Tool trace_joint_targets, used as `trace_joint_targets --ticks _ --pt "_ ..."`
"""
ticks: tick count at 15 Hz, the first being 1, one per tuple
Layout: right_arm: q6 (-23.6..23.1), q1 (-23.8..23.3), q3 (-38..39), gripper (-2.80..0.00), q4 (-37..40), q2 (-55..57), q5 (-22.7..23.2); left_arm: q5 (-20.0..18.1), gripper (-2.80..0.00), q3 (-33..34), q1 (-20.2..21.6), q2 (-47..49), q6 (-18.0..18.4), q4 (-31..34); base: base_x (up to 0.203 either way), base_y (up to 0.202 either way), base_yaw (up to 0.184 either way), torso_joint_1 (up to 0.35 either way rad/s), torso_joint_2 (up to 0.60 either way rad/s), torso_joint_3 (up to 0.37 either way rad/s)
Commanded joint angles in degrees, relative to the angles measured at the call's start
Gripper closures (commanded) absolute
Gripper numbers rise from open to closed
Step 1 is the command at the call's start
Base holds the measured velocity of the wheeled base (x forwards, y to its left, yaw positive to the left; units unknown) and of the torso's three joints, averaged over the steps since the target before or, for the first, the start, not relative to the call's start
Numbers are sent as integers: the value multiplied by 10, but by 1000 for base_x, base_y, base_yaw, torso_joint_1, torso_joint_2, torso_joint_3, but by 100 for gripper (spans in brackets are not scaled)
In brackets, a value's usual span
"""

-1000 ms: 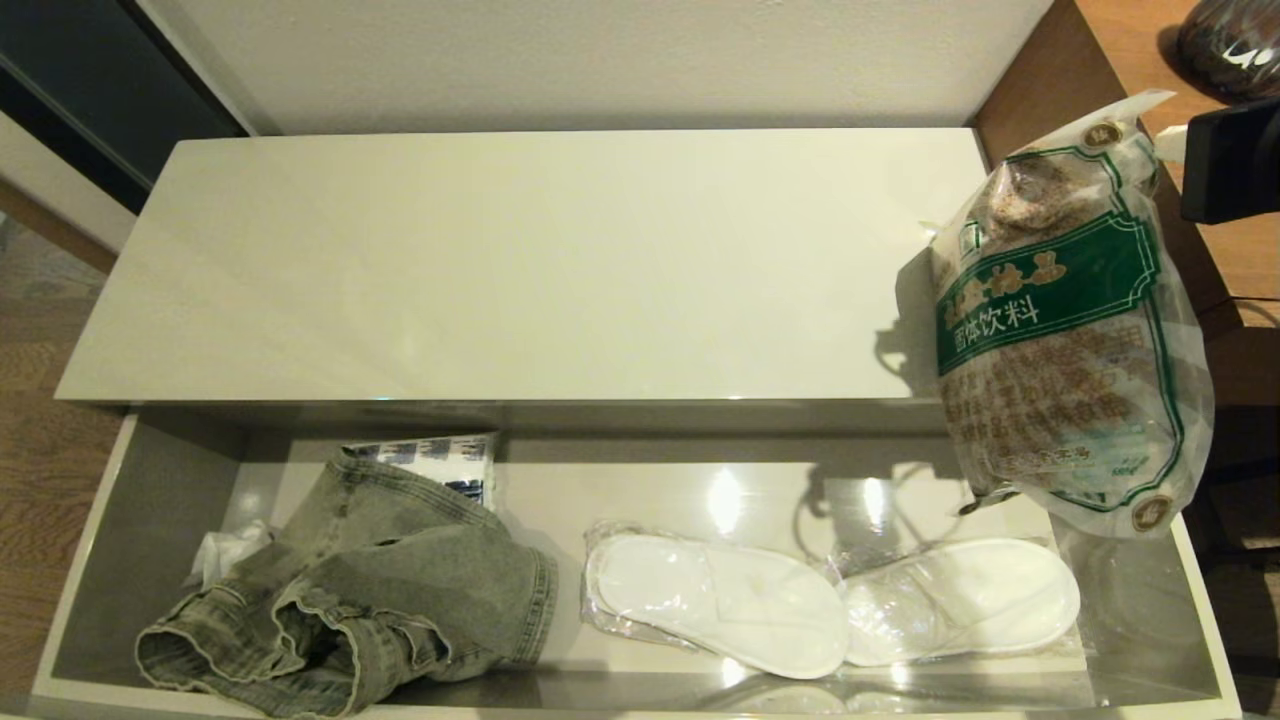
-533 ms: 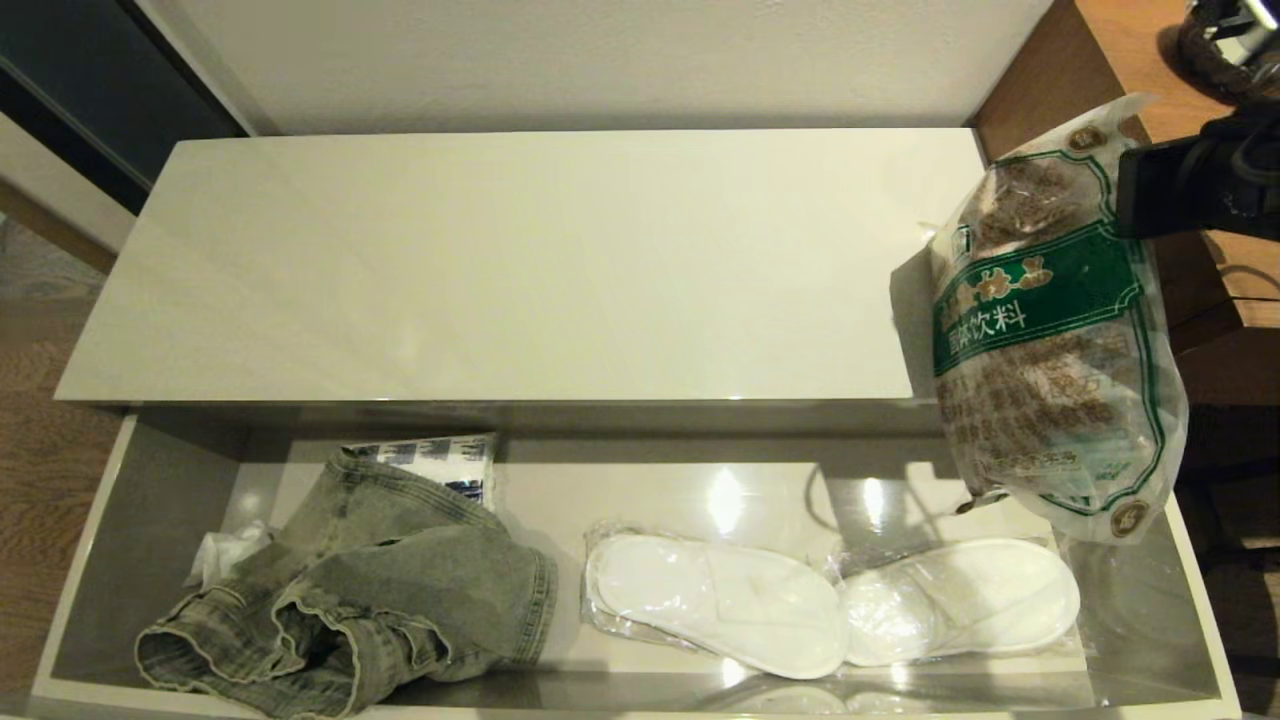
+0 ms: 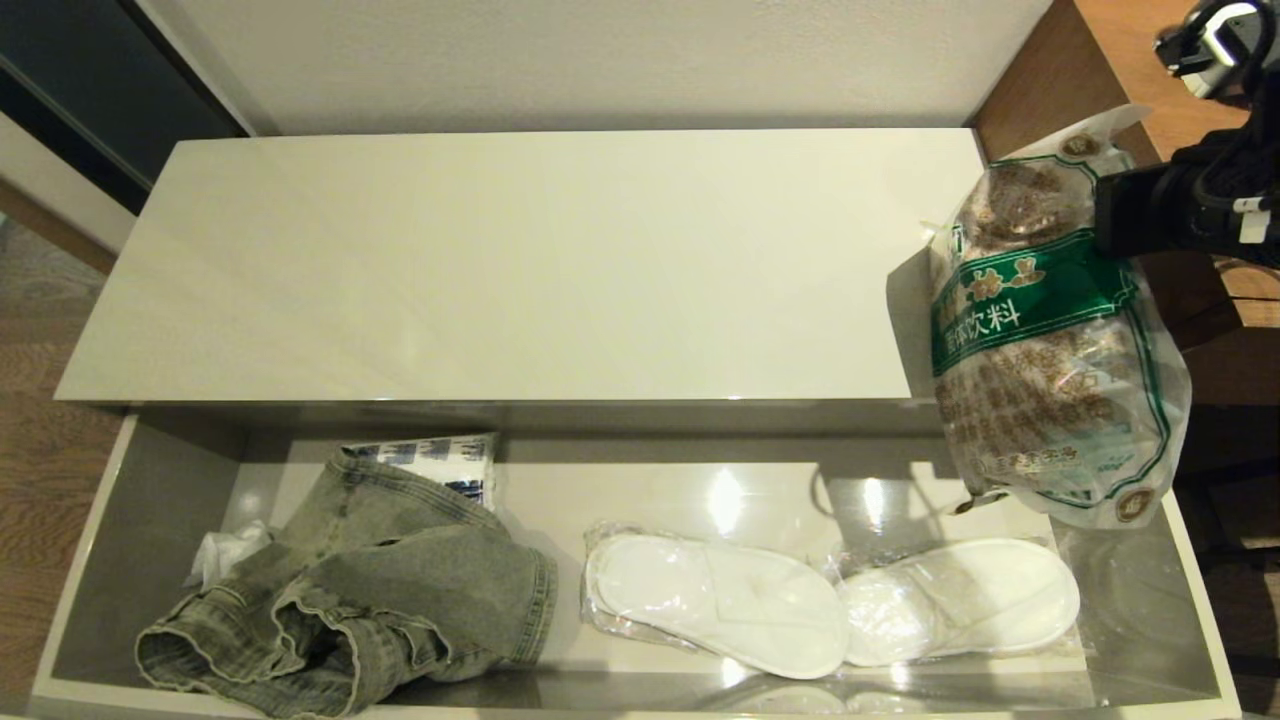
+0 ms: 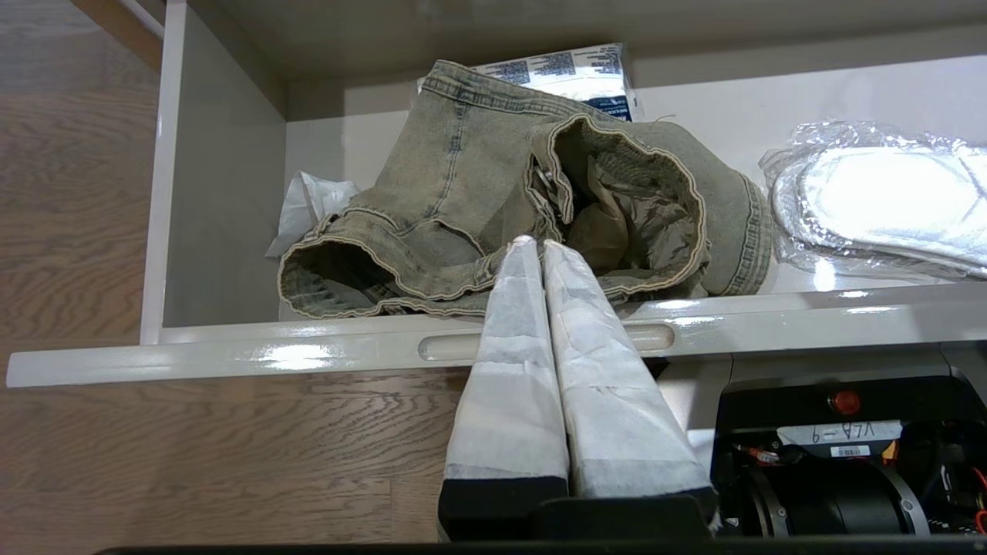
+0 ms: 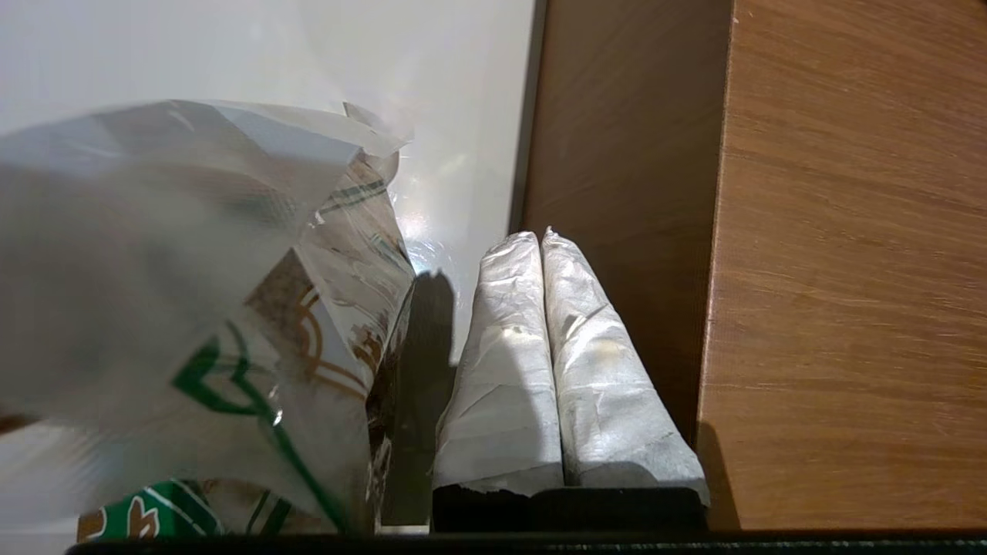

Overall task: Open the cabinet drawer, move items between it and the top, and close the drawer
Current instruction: Place the solid drinks on the table

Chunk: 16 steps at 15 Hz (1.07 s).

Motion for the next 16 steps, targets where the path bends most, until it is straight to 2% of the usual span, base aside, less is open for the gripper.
trace_joint_targets --ticks 1,3,11,16 --pt "0 0 0 0 -1 -2 0 0 0 0 0 0 0 0 0 0 0 0 0 0" --pt "-2 0 0 0 3 -9 15 -1 0 0 0 0 0 1 0 0 0 0 0 0" --pt "-14 0 -1 0 5 -6 9 0 0 0 0 0 -1 0 0 0 0 0 0 0" --pt "-16 -39 -9 0 -3 3 9 0 0 0 0 0 -1 0 0 0 0 0 0 0"
